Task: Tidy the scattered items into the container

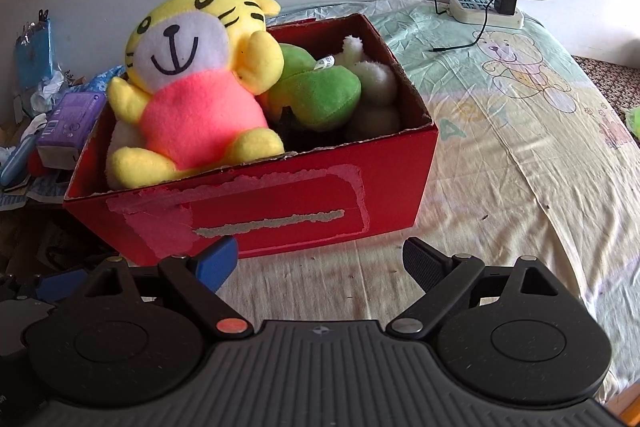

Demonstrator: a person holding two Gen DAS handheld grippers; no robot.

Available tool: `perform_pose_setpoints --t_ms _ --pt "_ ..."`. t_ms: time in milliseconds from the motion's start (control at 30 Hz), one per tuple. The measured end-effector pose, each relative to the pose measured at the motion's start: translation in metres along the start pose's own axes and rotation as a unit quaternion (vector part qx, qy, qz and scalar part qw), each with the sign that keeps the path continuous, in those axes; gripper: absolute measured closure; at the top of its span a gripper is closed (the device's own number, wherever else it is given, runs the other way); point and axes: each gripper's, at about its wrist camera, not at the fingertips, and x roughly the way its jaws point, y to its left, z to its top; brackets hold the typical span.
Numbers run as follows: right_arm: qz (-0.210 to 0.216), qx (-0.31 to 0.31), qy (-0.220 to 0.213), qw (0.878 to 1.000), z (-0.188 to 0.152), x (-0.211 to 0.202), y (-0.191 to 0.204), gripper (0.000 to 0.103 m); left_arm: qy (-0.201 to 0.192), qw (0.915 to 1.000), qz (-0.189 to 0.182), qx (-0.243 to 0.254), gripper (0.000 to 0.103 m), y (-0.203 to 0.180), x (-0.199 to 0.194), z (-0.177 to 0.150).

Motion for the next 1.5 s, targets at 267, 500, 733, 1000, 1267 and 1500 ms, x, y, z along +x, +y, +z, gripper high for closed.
perform_pose_setpoints --t_ms 267,500,733,1000,1267,1500 --pt "-0.002 -0.013 0.000 1.000 0.004 0.001 -0.001 0.011 0.024 0.9994 -0.011 -0.024 0.000 0.003 0.006 0.003" --pt "0.001 -0.024 0.001 1.000 0.007 0.001 -0.003 0.011 0.023 0.9994 0.005 -0.027 0.000 -0.004 0.006 0.005" --pt "-0.008 -0.026 -0.008 1.000 0.009 -0.002 -0.008 0.011 0.004 0.9993 0.019 -0.033 0.000 -0.006 0.000 0.006" --pt "-0.013 -0.019 -0.002 1.000 0.004 0.001 -0.011 0.011 0.004 0.9994 0.023 -0.025 0.000 -0.006 0.000 0.004" --pt "-0.014 -0.006 0.002 1.000 0.001 0.003 -0.012 0.011 0.009 0.9994 0.028 -0.019 0.000 -0.002 0.001 0.003" --pt "-0.011 -0.004 -0.004 1.000 0.002 0.002 -0.009 0.011 0.012 0.9995 0.027 -0.007 0.000 -0.004 0.001 0.003"
